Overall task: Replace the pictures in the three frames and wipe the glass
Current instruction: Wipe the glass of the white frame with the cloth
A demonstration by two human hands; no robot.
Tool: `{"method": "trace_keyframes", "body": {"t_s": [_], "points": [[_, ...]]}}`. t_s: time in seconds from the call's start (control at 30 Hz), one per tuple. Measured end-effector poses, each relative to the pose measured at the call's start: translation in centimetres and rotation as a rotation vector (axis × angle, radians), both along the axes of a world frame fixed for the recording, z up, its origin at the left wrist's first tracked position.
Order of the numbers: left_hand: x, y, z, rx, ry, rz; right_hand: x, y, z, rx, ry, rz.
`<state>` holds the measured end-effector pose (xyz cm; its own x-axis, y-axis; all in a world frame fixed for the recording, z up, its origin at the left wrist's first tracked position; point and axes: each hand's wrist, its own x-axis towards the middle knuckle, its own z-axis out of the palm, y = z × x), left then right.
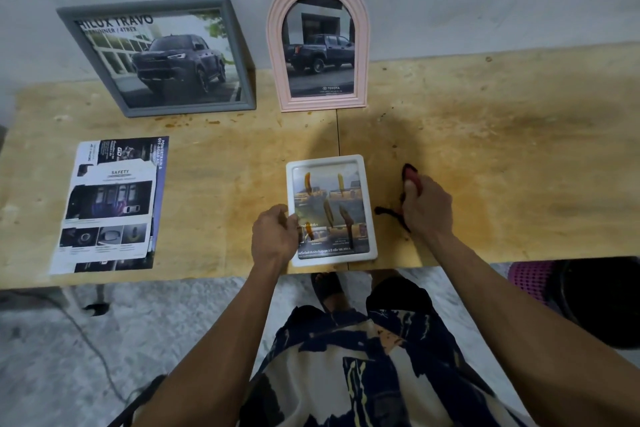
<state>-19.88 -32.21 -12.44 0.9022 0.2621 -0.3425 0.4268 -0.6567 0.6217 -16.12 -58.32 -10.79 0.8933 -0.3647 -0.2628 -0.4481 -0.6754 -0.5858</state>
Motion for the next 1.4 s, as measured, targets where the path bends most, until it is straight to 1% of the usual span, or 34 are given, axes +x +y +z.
{"method": "trace_keyframes", "body": {"t_s": [0.03,0.13,0.27,0.33,0.43,0.5,0.57,0.73,0.97,1.07,1.2,1.4], "points": [[-0.1,0.1,-0.5,0.073,-0.035,-0.035,0.3,1.0,0.4,-0.003,-0.031,-0.004],[-0.3,0.2,-1.4,0.239,-0.045,-0.088,1.4,4.0,0.9,-0.028,-0.068,-0.011],[-1.0,0.4,-2.7,0.364,-0.126,-0.200,2.2,7.2,0.5,-0.075,-0.182,0.156],[-1.1,0.2,-3.4,0.397,-0.122,-0.212,2.2,7.9,-0.4,-0.193,-0.173,0.209],[-1.3,-0.2,-4.0,0.417,-0.102,-0.198,2.0,7.9,-2.3,-0.422,-0.088,0.317],[-1.4,-0.3,-4.4,0.439,-0.072,-0.186,1.8,7.7,-3.6,-0.509,-0.071,0.394],[-1.5,-0.3,-4.8,0.442,-0.036,-0.159,1.4,7.8,-4.7,-0.537,-0.060,0.445],[-1.6,-0.3,-5.3,0.477,-0.036,-0.136,0.8,9.5,-5.1,-0.513,-0.020,0.553],[-1.8,-0.4,-5.8,0.491,-0.087,-0.081,1.3,11.8,-4.7,-0.366,-0.069,0.559],[-1.8,-0.4,-5.9,0.502,-0.106,-0.075,1.8,12.9,-4.4,-0.283,-0.041,0.604],[-1.8,-0.5,-5.9,0.503,-0.122,-0.066,2.4,13.3,-4.3,-0.254,0.019,0.686],[-1.7,-0.4,-5.5,0.457,-0.061,-0.088,1.8,13.4,-3.8,-0.192,0.003,0.798]]}}
